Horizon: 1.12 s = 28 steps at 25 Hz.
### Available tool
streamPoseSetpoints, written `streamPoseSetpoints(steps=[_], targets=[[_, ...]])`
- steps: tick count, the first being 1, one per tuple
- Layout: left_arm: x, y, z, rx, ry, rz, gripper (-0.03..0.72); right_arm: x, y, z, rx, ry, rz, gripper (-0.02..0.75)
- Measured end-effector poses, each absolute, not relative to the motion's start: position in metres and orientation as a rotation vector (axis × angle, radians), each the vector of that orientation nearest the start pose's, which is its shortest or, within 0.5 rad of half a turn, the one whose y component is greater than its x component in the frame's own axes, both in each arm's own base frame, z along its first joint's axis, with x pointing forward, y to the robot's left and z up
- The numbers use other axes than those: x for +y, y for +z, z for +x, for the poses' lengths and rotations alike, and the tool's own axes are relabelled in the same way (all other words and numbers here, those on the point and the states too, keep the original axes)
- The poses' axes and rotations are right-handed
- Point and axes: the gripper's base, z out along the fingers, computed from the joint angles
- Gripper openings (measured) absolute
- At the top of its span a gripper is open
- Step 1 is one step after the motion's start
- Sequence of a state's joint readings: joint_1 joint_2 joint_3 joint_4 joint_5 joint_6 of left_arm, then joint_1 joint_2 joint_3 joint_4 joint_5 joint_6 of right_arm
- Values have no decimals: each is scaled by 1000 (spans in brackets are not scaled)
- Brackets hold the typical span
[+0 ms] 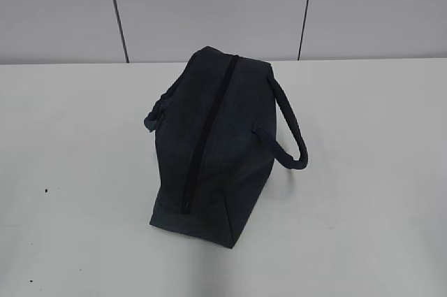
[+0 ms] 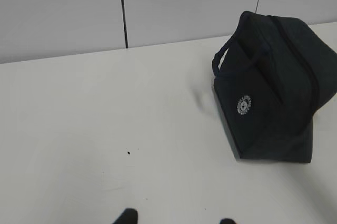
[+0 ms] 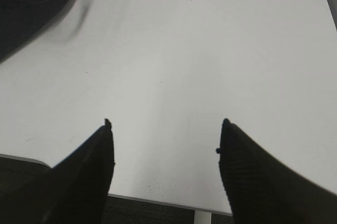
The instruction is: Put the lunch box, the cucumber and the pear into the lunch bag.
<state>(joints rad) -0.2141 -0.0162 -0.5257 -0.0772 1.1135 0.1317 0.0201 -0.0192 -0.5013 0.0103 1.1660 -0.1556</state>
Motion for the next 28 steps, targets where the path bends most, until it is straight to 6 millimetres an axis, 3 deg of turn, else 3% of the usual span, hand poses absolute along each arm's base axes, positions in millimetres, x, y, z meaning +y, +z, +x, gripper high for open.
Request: streamPoseSetpoints(steps=[18,28], targets=[[-4,280,-14,2023,-144,360,251,0,270,-12,2115,-68,-183,493],[-6,280,-13,2043,-9,139,241,0,270,-12,2115,-69,-183,492]])
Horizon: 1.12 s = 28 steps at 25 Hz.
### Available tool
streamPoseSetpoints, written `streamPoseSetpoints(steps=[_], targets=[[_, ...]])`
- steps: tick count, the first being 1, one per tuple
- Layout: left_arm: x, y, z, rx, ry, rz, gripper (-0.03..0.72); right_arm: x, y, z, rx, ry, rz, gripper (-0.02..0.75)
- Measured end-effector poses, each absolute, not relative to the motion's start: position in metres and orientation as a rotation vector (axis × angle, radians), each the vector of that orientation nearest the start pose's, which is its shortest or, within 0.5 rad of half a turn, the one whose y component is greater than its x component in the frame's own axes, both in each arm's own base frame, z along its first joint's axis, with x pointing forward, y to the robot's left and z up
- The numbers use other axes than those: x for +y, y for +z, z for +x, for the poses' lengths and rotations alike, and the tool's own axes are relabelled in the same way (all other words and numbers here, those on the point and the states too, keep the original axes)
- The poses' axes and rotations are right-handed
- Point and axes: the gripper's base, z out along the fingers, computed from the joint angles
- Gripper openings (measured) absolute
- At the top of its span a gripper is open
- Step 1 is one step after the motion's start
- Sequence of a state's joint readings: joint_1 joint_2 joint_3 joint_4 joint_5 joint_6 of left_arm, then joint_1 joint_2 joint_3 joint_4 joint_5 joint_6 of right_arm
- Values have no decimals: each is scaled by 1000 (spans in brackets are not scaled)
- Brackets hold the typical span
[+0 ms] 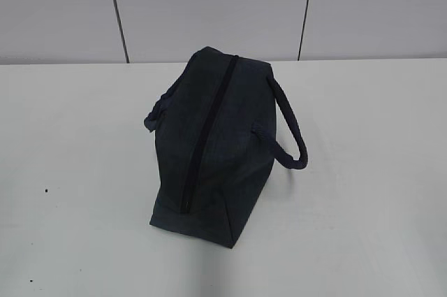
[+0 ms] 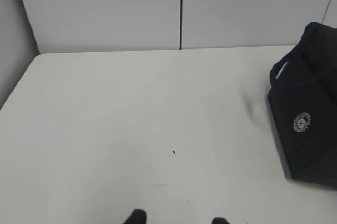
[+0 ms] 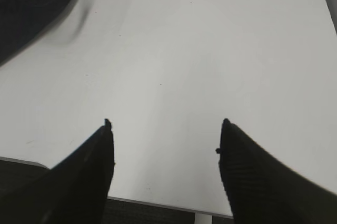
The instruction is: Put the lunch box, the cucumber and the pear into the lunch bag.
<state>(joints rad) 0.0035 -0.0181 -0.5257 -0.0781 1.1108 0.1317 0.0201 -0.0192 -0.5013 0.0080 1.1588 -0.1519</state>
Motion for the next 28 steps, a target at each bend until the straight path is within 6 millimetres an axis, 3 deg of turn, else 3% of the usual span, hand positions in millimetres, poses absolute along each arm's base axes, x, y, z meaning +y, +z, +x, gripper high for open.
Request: streamPoseSetpoints(steps=[28], targets=[[-7,280,-13,2046,14,102,238,0,270,-12,2113,-69,-183,491]])
